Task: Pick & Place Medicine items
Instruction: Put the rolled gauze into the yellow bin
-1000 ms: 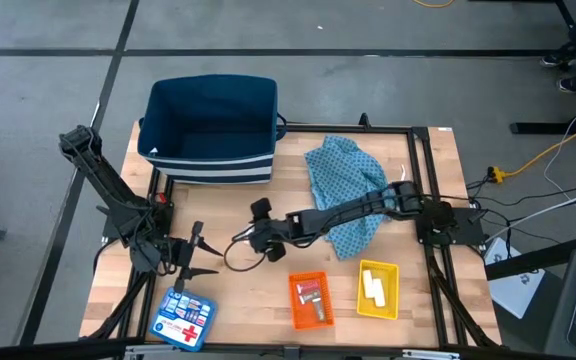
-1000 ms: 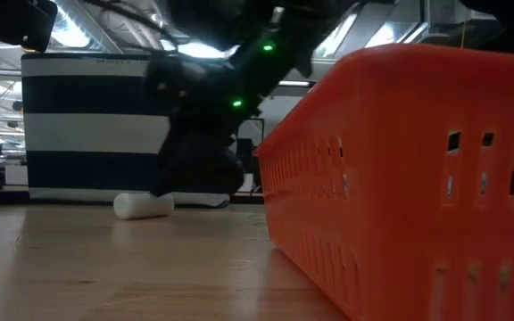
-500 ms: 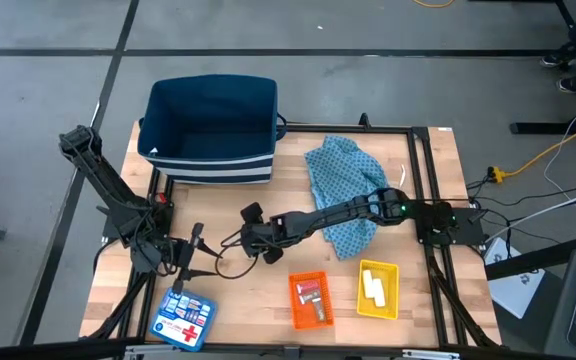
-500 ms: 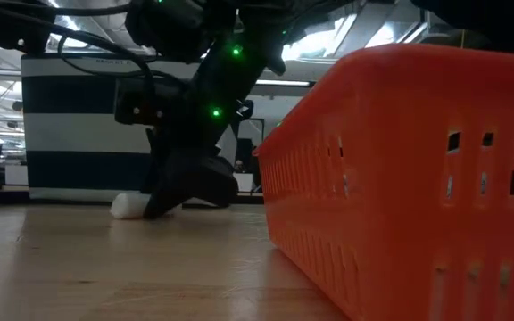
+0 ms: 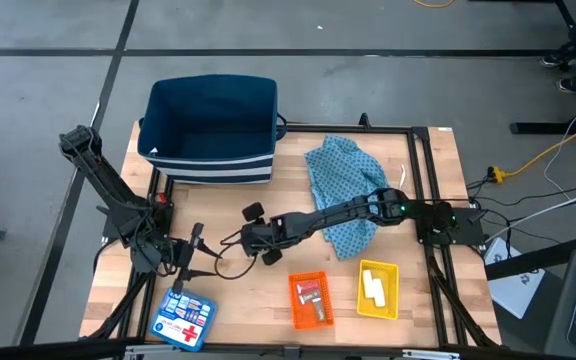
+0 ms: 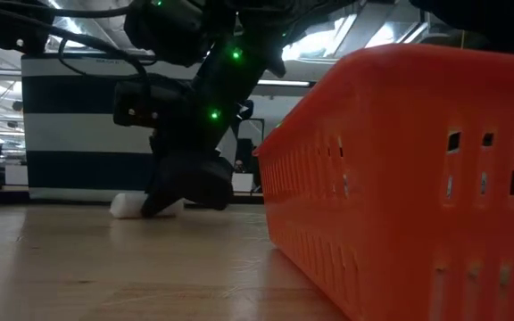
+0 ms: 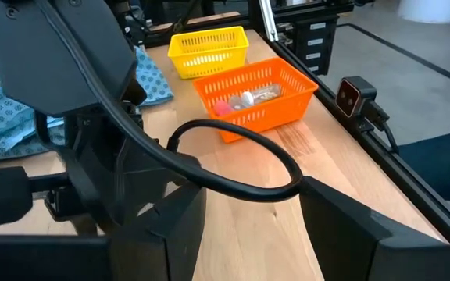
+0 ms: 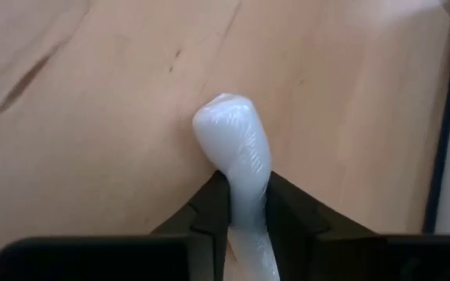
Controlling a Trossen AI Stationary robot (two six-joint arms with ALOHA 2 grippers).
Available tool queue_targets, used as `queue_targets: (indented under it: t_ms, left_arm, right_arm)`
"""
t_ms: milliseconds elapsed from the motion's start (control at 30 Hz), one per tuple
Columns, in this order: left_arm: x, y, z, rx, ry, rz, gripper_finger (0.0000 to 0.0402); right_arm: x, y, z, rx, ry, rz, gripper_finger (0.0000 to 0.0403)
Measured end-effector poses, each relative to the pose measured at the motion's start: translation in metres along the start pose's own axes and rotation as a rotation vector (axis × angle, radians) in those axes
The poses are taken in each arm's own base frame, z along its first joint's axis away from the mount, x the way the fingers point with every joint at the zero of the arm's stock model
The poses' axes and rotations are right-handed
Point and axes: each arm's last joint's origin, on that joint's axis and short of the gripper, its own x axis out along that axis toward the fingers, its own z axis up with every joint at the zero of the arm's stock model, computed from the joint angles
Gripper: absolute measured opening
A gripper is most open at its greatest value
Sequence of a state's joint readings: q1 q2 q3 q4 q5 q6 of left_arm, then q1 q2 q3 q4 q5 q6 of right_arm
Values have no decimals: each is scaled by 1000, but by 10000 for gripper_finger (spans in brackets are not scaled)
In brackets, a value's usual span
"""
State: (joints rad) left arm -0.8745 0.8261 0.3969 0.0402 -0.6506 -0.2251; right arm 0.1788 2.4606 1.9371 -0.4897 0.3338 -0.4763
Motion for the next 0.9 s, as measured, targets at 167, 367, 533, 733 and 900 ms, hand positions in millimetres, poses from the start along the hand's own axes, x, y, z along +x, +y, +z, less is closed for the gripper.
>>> queue_targets:
  t_ms: [167,367,533,733,900]
  left_arm:
    - [0,0,0,-8,-1,5,200]
    - [0,0,0,-8,0,-4,200]
    - [0,0,0,-8,2,-13,200]
    - [0,0,0,0,3,-14,200]
    - [0,0,0,8,2,-15,200]
  right_arm:
    - [-7,-4,-7,13,100,-53,81]
    - [-39,-17,-8,81,167,-95,81]
    - [-70,-27,-11,182,204,-92,77]
    - [-113,-34,-20,335,296,-73,76]
    - [-148,-25,-33,489,453,5,76]
